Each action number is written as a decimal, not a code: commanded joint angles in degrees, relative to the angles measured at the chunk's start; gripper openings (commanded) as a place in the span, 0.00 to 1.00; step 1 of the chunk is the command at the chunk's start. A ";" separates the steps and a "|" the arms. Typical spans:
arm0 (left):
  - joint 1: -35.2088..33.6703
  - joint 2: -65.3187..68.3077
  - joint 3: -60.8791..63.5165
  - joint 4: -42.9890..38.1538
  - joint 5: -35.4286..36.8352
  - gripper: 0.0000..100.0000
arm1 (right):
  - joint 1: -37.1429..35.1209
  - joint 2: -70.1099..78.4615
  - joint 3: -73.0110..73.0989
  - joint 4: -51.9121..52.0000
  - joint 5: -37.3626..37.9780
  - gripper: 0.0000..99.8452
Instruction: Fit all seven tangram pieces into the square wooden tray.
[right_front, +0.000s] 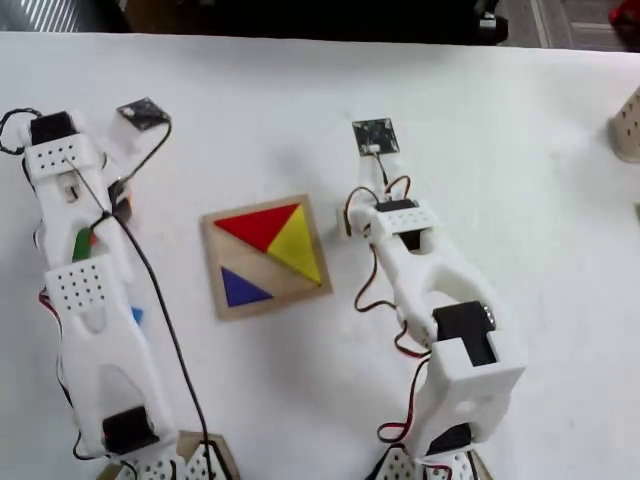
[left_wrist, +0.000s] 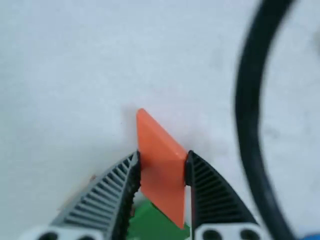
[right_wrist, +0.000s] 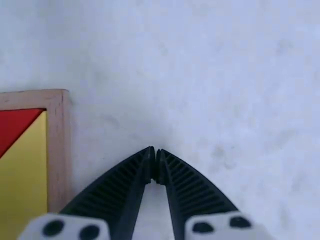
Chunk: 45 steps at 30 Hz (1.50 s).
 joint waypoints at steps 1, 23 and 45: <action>0.57 -6.02 -2.73 0.62 8.00 0.02 | 0.66 -0.40 -2.73 -1.27 0.79 0.02; 26.86 -46.02 47.56 -5.80 22.33 0.02 | 0.57 -0.40 -2.73 -1.27 0.79 0.02; 38.99 -43.91 55.38 -3.08 91.25 0.02 | 0.13 -0.40 -2.64 -1.27 5.89 0.02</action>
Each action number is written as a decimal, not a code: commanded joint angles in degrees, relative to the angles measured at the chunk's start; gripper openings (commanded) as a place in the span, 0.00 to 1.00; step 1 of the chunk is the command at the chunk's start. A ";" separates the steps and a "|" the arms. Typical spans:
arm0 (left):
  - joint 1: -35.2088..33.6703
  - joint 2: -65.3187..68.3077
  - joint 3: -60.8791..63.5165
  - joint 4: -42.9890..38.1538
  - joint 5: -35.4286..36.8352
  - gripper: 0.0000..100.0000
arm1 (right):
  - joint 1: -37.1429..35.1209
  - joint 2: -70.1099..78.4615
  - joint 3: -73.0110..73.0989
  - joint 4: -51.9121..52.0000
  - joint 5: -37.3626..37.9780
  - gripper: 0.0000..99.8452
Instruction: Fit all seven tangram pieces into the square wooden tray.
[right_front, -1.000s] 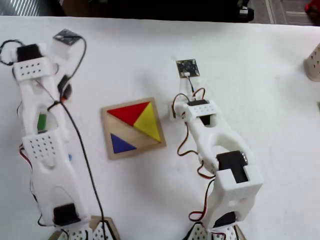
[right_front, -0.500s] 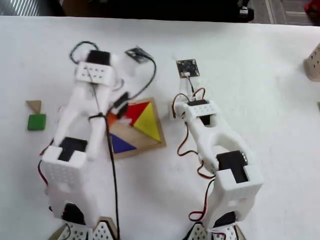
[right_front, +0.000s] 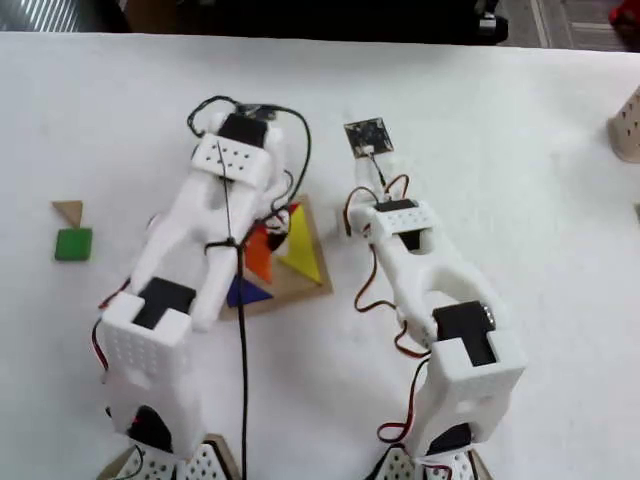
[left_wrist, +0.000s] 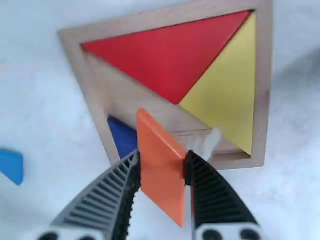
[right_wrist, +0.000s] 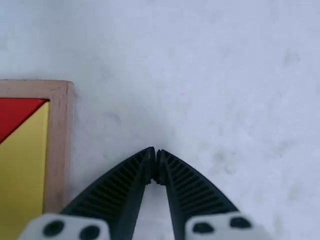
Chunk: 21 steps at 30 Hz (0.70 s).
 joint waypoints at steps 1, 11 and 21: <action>0.84 -2.33 0.26 1.23 5.80 0.02 | 0.13 -0.40 -2.64 -1.27 1.05 0.02; 0.48 -2.42 2.20 1.05 6.15 0.02 | 0.13 -0.40 -2.64 -1.19 1.14 0.02; -3.30 -2.68 4.75 0.88 -4.40 0.02 | 0.13 -0.40 -2.64 -1.19 1.14 0.02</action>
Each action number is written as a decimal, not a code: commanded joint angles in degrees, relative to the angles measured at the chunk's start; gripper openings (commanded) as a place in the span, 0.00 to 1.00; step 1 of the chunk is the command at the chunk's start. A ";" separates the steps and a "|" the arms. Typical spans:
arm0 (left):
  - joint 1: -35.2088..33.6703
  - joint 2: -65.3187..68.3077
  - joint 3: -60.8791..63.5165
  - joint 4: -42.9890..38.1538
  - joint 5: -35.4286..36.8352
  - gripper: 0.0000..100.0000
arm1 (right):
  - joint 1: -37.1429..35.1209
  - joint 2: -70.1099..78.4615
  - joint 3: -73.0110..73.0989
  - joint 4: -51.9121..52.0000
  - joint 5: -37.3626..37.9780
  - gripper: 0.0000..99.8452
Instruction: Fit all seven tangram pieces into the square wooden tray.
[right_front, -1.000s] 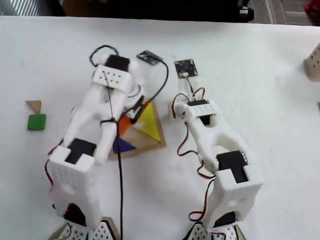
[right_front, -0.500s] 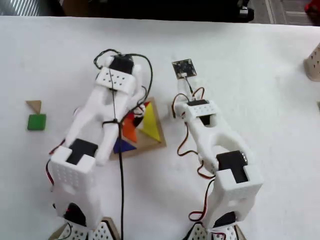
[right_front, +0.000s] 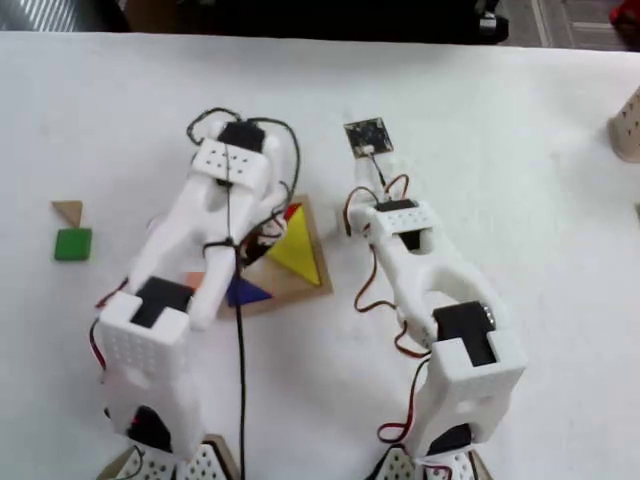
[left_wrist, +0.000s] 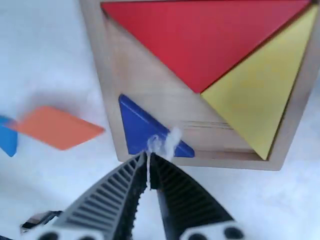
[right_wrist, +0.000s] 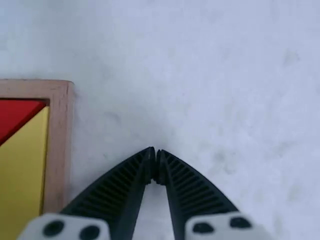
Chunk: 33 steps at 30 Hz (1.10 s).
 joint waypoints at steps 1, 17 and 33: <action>-2.15 -2.77 -0.35 0.18 -14.42 0.02 | 0.13 -0.40 -2.64 -1.19 1.14 0.02; -22.81 -10.51 -6.24 3.08 -27.34 0.02 | 0.13 -0.40 -2.55 -1.19 1.14 0.02; -38.11 -30.81 34.73 -9.23 -51.87 0.02 | 0.13 -0.40 -2.46 -1.27 1.14 0.02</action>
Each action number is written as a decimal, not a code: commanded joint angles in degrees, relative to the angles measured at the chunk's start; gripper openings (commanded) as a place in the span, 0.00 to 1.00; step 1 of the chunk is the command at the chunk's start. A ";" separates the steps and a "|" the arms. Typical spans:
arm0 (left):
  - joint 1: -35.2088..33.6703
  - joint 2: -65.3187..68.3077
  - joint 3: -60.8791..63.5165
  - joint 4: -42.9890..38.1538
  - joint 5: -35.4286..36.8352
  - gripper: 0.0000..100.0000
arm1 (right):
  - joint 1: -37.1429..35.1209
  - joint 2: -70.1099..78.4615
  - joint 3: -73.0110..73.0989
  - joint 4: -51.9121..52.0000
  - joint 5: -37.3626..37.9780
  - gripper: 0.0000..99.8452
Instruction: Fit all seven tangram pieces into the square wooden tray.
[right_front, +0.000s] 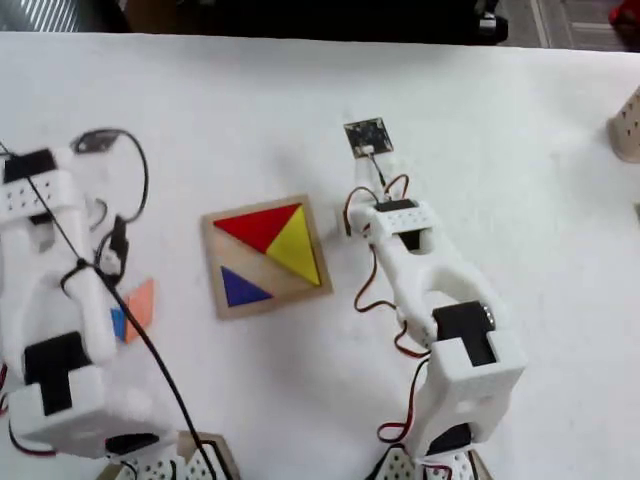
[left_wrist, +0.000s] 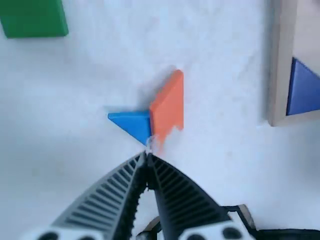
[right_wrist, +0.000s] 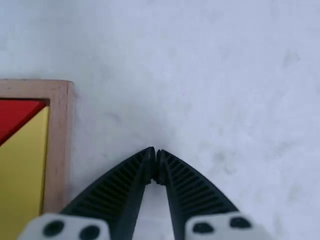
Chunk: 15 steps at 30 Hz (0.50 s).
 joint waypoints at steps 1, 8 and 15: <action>-1.36 -11.65 17.93 -9.41 -5.01 0.02 | 0.13 -0.40 -2.46 -1.27 1.14 0.02; -1.45 -34.51 38.07 -18.20 -4.92 0.02 | 0.13 -0.40 -2.37 -1.19 1.14 0.02; -1.45 -42.77 43.25 -22.95 -4.84 0.02 | 0.13 -0.40 -2.37 -1.10 1.14 0.02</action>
